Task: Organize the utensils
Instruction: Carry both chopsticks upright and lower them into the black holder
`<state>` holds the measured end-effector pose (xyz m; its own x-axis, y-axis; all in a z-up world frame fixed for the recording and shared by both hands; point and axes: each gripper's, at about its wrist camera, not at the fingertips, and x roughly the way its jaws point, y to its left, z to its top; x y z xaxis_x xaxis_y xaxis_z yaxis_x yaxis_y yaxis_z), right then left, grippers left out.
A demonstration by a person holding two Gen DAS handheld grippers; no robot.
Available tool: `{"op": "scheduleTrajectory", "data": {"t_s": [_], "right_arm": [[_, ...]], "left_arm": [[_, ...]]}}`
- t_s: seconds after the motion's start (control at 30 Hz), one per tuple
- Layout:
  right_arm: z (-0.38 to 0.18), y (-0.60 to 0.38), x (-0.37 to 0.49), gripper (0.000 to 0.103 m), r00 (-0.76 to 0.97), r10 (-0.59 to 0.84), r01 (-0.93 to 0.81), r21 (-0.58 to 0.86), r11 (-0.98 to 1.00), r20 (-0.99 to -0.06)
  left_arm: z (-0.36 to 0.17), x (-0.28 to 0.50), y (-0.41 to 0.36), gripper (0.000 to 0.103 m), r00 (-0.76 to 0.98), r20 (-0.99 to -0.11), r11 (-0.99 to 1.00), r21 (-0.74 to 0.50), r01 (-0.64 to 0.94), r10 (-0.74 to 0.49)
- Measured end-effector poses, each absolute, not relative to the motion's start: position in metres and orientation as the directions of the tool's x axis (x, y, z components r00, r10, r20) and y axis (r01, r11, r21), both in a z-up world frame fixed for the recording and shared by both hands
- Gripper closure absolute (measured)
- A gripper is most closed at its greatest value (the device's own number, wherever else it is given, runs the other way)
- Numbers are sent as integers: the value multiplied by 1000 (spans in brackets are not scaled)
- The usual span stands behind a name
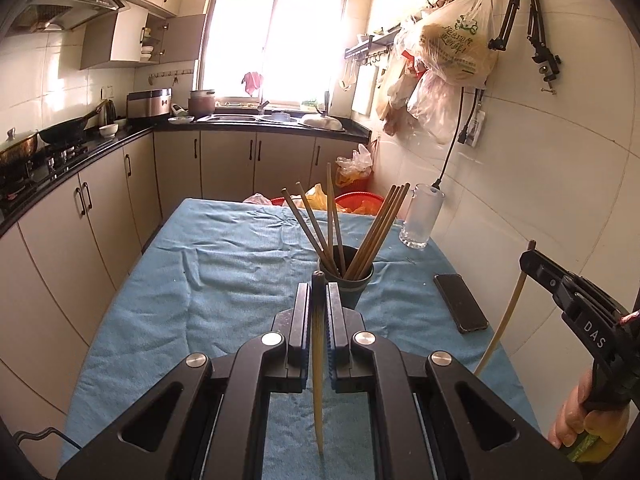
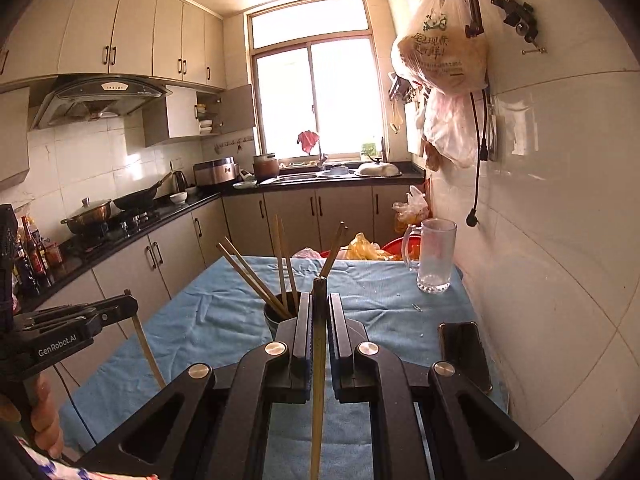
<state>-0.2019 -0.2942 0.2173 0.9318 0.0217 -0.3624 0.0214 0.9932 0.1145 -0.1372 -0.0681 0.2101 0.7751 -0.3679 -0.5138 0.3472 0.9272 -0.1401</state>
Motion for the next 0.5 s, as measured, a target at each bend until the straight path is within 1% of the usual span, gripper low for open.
{"op": "scheduleTrajectory", "data": {"t_s": [0.5], "right_arm": [[227,-296,-188,96,938,31,11,120,993,-345]], "left_arm": [[222,-131,-81,97,787,-510,930,-78,359,-346]]}}
